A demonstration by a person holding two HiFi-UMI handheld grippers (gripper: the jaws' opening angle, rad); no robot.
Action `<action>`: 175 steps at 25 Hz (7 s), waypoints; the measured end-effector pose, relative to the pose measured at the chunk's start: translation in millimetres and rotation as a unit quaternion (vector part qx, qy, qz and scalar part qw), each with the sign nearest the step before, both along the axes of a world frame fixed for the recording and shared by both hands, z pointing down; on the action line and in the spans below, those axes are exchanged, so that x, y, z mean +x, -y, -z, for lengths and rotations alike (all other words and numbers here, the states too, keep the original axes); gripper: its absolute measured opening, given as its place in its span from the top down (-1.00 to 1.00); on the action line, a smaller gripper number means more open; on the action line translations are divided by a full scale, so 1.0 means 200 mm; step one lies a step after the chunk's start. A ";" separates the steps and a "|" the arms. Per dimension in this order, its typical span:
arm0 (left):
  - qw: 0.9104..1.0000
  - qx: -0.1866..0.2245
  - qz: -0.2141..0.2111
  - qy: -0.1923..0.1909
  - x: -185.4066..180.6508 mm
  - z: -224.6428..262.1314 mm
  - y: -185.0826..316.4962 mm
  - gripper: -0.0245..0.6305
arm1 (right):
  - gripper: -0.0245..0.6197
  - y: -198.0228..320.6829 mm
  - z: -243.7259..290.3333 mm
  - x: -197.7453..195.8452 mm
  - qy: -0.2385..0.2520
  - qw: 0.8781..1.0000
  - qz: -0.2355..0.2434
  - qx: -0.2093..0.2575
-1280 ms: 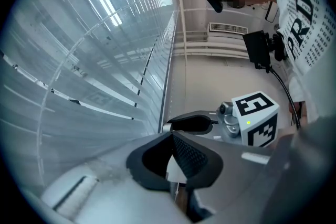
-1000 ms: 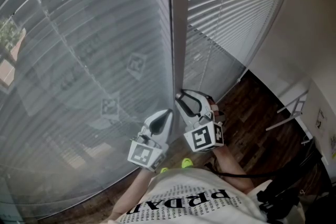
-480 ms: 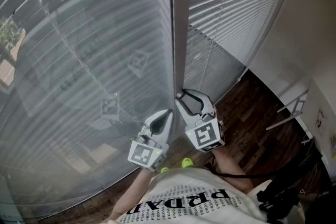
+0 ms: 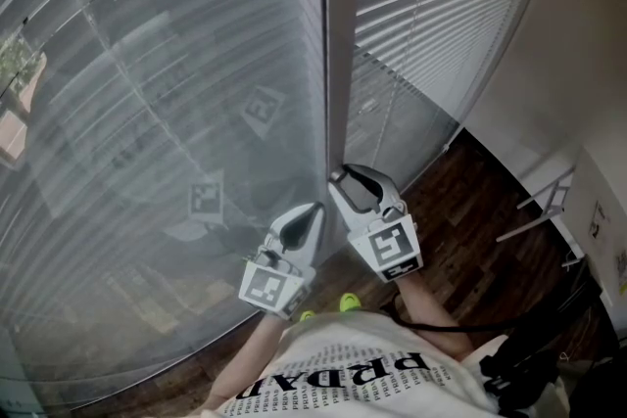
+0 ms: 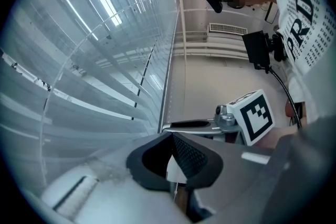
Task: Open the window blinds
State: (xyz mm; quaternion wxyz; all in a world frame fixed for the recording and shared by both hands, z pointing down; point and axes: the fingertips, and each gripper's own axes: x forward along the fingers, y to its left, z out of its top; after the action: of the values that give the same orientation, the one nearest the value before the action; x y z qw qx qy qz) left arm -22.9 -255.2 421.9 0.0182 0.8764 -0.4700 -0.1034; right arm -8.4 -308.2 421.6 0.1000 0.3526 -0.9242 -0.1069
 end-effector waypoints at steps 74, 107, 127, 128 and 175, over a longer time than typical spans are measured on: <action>1.000 0.006 0.003 -0.001 0.01 0.03 0.01 0.94 | 0.52 -0.02 0.00 -0.03 -0.191 0.970 -0.004 0.152; 1.000 0.005 -0.002 0.000 0.00 0.03 0.00 0.94 | 0.52 0.00 0.02 -0.01 -0.020 1.000 -0.005 0.005; 1.000 0.003 -0.007 -0.002 0.02 0.03 0.01 0.94 | 0.52 0.01 0.02 0.02 0.088 0.993 -0.002 -0.079; 1.000 0.002 -0.008 -0.002 0.02 0.03 0.01 0.94 | 0.52 0.01 0.02 0.02 0.091 0.992 -0.003 -0.082; 1.000 0.006 -0.014 0.000 0.03 0.04 0.02 0.94 | 0.51 -0.03 -0.01 -0.03 -0.236 0.955 -0.006 0.178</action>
State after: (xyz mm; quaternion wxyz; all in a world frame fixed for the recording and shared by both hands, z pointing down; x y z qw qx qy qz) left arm -16.3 -258.4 414.3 0.0145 0.8831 -0.4569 -0.1062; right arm -14.2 -303.0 423.4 0.2519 0.3348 -0.8379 -0.3498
